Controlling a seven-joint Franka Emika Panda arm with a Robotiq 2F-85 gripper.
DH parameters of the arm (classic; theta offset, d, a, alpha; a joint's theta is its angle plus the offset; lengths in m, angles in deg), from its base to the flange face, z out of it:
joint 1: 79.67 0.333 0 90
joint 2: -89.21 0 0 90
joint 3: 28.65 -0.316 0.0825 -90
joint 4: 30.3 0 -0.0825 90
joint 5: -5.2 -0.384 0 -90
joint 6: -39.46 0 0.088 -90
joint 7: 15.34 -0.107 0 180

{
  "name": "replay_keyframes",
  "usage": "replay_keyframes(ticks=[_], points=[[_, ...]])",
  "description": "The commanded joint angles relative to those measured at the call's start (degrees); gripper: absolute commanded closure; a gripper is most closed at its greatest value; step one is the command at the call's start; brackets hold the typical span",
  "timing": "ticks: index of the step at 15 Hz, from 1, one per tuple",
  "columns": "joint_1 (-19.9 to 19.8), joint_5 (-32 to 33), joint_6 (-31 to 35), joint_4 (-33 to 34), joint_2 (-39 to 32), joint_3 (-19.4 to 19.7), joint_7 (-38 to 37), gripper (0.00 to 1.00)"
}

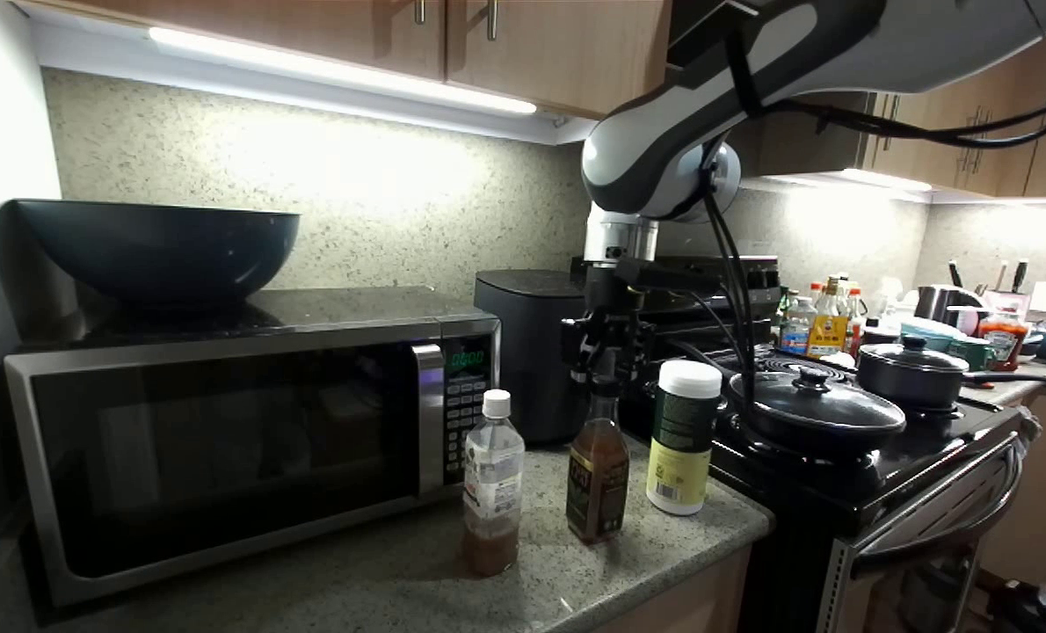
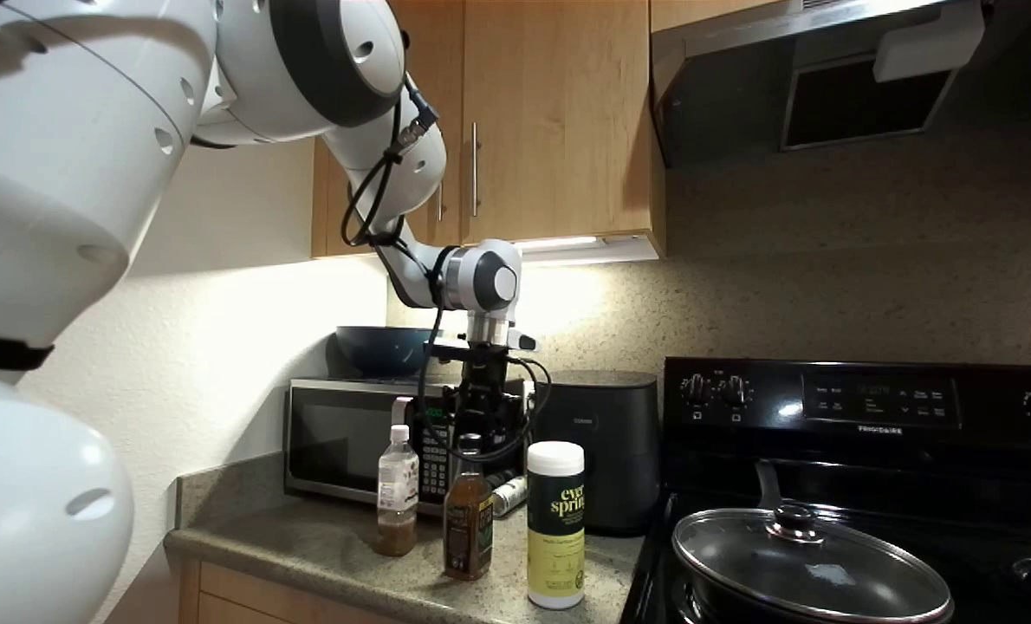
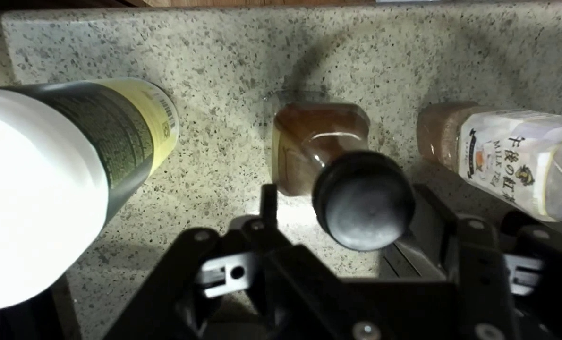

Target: Move the oil bottle to the back, the plastic bottle to the right and then bring the oil bottle back

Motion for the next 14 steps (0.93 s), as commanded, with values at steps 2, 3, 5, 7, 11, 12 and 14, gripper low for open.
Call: replay_keyframes(ticks=[2, 3, 5, 7, 11, 12, 14], points=[[-0.6, 0.2, -0.2, 0.2, 0.0, -0.6, -0.1, 0.17], [-0.6, 0.2, -0.2, 0.2, 0.0, -0.6, -0.1, 0.11], [-0.5, 0.5, -0.3, 0.0, 0.1, -0.6, -0.3, 0.00], [-0.2, 0.9, -0.5, -0.3, 0.3, -0.6, -1.1, 0.00], [-0.2, 0.6, -0.3, -0.6, 0.5, -0.6, -1.5, 0.00], [-0.2, 0.6, -0.2, -0.7, 0.6, -0.6, -1.7, 0.00], [-0.2, 0.8, -0.1, -1.0, 0.7, -0.4, -2.5, 0.00]])
